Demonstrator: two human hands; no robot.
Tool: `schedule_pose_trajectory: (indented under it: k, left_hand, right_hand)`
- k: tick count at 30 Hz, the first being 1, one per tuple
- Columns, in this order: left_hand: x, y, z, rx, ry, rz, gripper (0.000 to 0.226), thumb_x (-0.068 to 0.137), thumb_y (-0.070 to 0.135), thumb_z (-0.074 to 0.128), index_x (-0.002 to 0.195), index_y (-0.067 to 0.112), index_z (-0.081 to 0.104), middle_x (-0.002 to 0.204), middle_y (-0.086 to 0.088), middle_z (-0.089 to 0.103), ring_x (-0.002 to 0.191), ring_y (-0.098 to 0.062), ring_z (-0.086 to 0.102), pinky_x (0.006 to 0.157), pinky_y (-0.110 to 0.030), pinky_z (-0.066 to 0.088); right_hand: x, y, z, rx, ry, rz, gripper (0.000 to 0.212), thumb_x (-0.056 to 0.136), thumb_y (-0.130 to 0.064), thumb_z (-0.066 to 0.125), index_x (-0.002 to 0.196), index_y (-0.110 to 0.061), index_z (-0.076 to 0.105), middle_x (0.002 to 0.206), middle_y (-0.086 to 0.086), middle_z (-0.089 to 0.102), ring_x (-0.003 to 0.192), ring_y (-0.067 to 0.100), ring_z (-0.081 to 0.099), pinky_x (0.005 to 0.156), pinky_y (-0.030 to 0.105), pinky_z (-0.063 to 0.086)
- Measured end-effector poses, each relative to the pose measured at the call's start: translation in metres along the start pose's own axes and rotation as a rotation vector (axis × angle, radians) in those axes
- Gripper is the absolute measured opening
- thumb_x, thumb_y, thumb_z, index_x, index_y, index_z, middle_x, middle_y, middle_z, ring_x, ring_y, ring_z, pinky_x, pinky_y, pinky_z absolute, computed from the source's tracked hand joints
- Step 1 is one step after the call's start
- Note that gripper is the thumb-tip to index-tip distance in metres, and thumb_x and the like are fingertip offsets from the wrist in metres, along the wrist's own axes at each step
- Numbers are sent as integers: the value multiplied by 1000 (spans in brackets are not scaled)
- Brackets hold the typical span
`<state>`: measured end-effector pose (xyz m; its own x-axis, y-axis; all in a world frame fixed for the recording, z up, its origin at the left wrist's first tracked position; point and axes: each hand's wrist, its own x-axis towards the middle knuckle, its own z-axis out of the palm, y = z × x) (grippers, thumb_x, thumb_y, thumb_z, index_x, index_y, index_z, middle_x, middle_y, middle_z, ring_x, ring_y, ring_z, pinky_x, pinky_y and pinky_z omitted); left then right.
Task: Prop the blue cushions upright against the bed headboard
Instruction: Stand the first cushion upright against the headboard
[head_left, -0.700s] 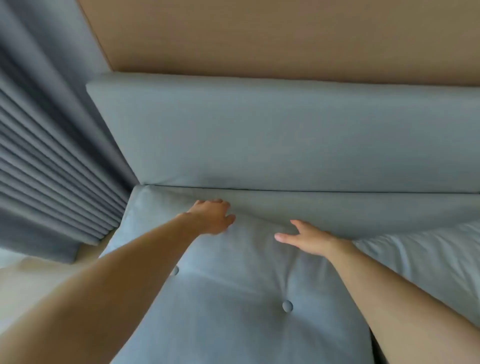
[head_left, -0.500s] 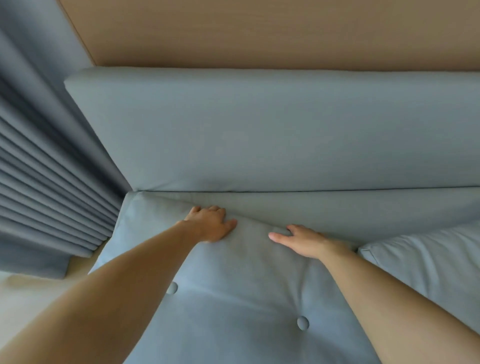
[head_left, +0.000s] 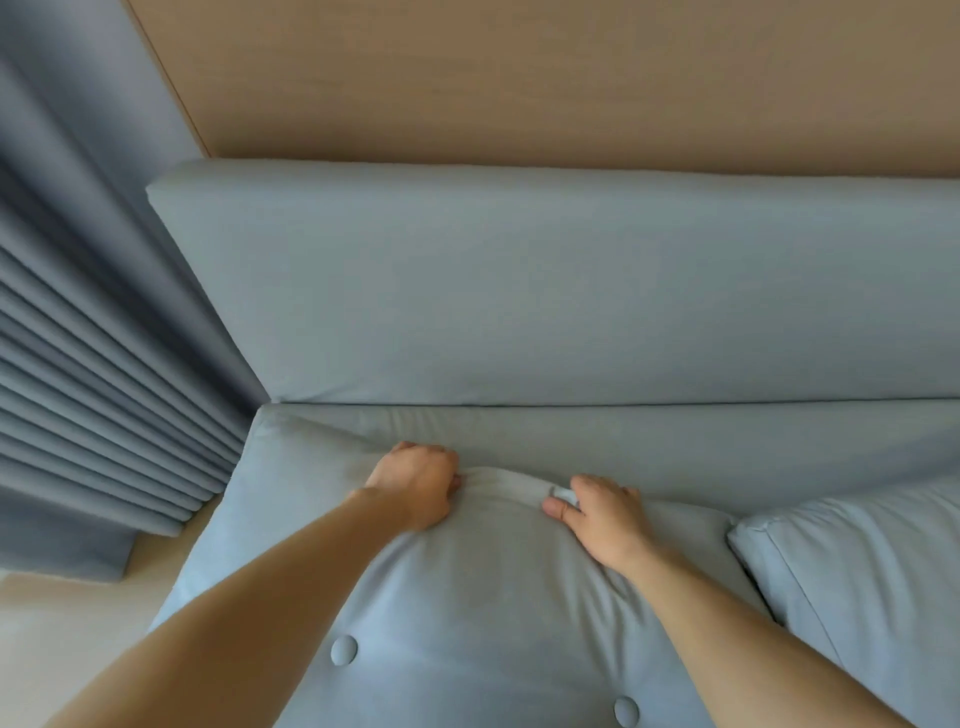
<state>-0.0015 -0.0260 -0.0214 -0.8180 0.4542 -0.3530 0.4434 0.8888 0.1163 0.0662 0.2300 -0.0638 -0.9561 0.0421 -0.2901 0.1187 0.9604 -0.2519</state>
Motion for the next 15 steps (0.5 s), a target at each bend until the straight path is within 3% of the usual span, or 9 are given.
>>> schedule_pose_trajectory:
  k: [2,5,7,9,15]
  left_hand:
    - [-24,2,-10,11,66,-39,25,102,33,43,106,14,59,115,-10,67,106,-36,63,84,-38,43]
    - [-64,-3,-31,-64,231,-26,16,98,29,48,88,18,54,96,-9,69,87,-36,65,75,-38,44]
    - [-91,-6,-49,-102,322,-1,16,87,26,54,74,23,45,73,-5,64,65,-34,64,62,-36,46]
    - [-116,-2,-69,-101,418,26,20,83,25,52,71,25,37,63,0,56,54,-29,57,53,-34,44]
    - [-164,0,-152,-57,739,65,20,91,21,46,71,17,46,66,-2,51,58,-30,50,52,-39,42]
  right_hand:
    - [-9,-7,-2,83,135,-63,46,89,-66,46,71,-24,38,84,7,67,90,33,64,70,39,32]
    - [-27,-19,-14,178,300,-155,43,83,-62,47,64,-27,32,60,-7,45,66,31,60,61,36,30]
    - [-43,-31,-31,210,367,-206,41,84,-58,52,66,-29,28,60,-12,36,60,29,56,59,34,32]
    - [-59,-40,-52,232,462,-246,41,85,-54,56,68,-31,27,63,-14,33,60,27,53,60,34,29]
    - [-87,-74,-145,156,747,-387,46,93,-52,55,65,-20,38,65,-7,36,67,21,38,64,35,18]
